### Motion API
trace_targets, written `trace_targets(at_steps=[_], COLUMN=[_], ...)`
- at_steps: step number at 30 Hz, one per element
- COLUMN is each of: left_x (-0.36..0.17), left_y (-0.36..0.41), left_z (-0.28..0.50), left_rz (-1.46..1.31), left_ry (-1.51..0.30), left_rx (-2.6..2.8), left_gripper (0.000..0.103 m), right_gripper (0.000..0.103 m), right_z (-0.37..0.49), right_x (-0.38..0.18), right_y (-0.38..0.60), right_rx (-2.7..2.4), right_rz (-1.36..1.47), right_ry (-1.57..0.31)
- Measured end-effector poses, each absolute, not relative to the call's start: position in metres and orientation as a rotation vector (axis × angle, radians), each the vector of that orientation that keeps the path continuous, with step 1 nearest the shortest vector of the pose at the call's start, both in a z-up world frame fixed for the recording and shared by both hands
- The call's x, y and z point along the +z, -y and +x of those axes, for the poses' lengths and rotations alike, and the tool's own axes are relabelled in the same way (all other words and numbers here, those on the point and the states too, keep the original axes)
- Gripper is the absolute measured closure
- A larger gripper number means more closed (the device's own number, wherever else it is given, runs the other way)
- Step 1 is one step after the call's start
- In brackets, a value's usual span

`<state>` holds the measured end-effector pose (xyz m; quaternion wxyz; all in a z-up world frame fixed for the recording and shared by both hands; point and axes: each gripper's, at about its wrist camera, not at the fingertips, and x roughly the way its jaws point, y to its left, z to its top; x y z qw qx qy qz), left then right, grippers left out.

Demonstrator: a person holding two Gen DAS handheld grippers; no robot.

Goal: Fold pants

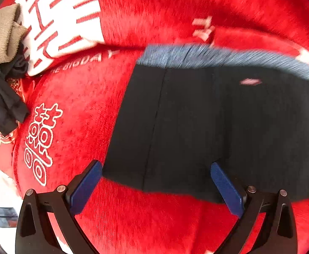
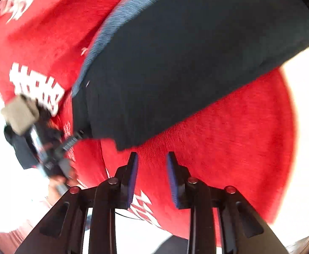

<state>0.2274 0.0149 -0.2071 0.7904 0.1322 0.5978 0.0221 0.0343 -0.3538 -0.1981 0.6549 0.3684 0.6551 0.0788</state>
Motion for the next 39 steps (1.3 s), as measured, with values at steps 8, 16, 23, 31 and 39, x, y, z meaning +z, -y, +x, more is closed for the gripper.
trace_targets(at_steps=[8,16,23,31,39], left_x=[-0.182,-0.228,-0.218,-0.211,-0.195], left_y=[0.098,0.125,0.142,0.148,0.173], left_z=[0.202,0.192,0.202,0.189,0.165], left_rz=[0.191,0.215,0.214,0.234,0.264], left_ry=[-1.253,-1.313,-1.413,-1.454,-1.457], left_rx=[-0.242,-0.231,-0.135,-0.12,-0.122], left_gripper=[0.0,0.0,0.0,0.0,0.0], right_gripper=[0.072,0.071,0.071,0.057,0.057], right_z=[0.083,0.061,0.05,0.014,-0.001], right_x=[-0.151,-0.18,-0.173,-0.161,-0.162], right_y=[0.38,0.395,0.411,0.429,0.447], right_rx=[0.113,0.112,0.093,0.069,0.046], right_rz=[0.424,0.282,0.462,0.537,0.575], right_ry=[-1.339,-1.369,-1.435,-1.461,-1.476])
